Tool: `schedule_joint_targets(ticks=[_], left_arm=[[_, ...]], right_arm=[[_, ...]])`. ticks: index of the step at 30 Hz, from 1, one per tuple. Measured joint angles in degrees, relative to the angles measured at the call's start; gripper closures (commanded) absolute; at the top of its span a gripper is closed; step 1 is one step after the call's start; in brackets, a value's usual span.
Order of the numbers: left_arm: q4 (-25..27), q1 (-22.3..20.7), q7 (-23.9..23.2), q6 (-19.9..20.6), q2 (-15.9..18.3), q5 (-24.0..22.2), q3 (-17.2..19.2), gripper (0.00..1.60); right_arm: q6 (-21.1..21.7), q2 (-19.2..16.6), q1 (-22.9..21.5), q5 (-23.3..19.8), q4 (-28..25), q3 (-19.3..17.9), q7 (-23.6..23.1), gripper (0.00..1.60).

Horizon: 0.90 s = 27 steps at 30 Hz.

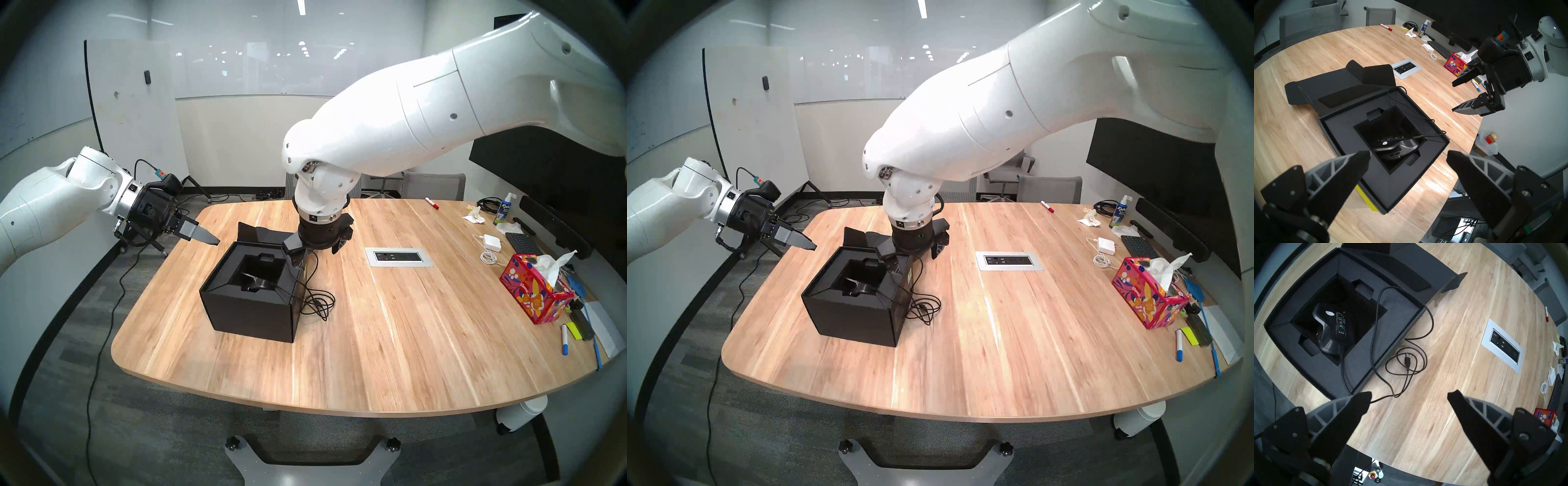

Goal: Open the box and place the mouse inside

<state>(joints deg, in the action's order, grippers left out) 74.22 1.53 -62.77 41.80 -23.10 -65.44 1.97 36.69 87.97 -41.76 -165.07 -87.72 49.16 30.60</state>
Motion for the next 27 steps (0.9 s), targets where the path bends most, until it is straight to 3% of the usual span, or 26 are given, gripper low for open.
schedule_joint_targets(ticks=[17,27], left_arm=[[0.00,-0.01,-0.02,0.00,0.00,0.00,0.00,0.00],[-0.03,-0.04,-0.06,0.00,0.00,0.01,-0.02,0.00]], right_arm=[[-15.93,-9.51,0.06,-0.01,-14.31,-1.54,7.37,0.00],[-25.95,-14.94,4.16,-0.01,-18.85,-4.60,13.34,0.00]])
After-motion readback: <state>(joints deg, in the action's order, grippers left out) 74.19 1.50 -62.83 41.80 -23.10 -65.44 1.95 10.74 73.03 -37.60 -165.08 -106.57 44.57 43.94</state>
